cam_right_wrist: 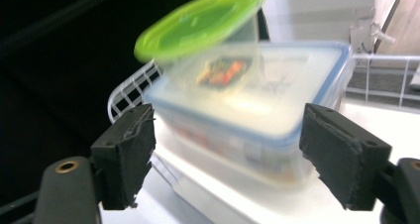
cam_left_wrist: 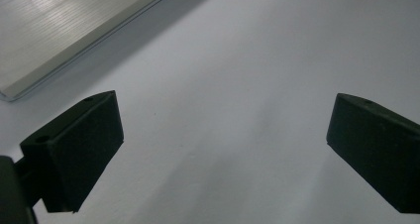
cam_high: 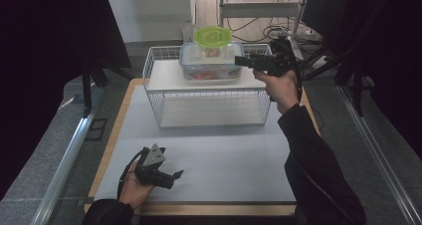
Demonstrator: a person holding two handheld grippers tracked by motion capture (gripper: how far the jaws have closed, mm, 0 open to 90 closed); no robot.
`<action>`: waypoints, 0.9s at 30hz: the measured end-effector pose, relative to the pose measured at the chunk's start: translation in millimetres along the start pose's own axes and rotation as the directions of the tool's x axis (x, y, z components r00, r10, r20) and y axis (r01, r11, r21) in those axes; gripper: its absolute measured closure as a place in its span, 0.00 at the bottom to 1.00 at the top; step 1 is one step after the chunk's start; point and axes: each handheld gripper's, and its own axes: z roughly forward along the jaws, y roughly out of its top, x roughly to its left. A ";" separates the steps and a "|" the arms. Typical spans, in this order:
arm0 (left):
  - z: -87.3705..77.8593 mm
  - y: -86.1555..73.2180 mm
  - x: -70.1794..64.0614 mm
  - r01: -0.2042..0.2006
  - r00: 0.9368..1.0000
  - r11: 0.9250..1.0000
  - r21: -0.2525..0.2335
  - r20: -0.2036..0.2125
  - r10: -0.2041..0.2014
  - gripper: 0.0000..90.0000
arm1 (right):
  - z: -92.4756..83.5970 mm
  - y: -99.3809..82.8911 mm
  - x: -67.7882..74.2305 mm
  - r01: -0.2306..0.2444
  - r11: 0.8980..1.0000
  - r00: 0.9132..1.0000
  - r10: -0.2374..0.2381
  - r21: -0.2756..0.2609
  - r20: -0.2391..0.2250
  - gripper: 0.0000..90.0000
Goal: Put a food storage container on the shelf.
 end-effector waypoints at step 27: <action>-1.6 -0.3 -0.1 0.011 1.000 1.000 -0.022 0.006 -0.011 0.01 | -28.3 -184.4 11.6 0.218 0.965 0.971 -0.229 0.146 0.062 0.02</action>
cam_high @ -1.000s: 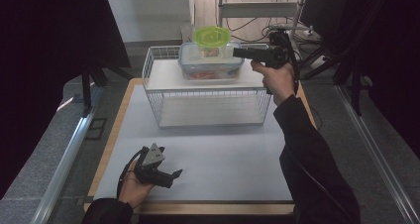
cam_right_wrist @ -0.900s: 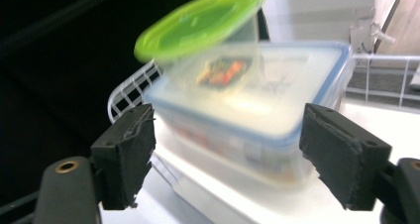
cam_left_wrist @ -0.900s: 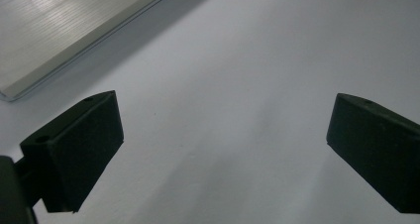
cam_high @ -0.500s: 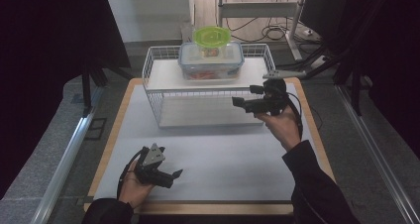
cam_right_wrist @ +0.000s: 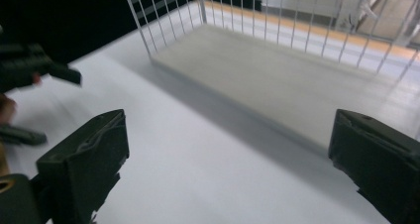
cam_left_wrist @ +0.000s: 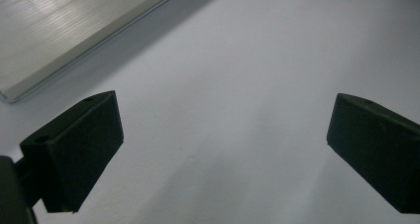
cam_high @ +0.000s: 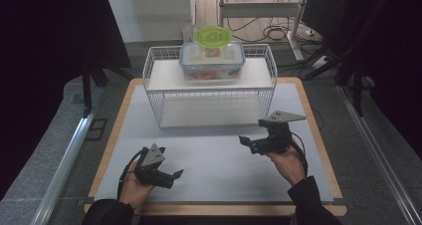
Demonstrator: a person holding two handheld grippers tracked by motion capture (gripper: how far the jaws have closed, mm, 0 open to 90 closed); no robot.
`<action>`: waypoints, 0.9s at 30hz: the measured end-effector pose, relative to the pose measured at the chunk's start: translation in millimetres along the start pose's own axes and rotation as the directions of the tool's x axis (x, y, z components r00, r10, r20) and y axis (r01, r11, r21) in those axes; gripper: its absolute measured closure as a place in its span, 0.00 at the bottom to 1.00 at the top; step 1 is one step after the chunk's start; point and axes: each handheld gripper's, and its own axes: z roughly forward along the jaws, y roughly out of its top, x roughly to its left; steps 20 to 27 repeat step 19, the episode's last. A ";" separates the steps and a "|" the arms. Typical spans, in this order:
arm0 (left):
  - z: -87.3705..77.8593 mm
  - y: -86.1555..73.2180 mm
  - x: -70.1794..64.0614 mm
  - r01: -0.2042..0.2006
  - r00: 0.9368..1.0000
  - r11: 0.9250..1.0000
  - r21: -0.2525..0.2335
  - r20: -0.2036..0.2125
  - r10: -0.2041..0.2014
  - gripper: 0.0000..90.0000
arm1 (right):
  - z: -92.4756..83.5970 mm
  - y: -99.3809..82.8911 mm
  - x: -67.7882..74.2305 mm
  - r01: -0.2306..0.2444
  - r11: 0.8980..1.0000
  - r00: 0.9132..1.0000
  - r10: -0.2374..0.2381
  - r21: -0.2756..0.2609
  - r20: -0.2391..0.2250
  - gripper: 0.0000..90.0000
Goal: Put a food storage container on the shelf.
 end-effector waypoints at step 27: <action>1.0 -1.9 0.2 -0.015 1.000 1.000 -0.005 -0.010 0.015 0.01 | 14.3 -83.0 10.1 0.024 0.980 0.996 -0.040 0.198 0.075 0.02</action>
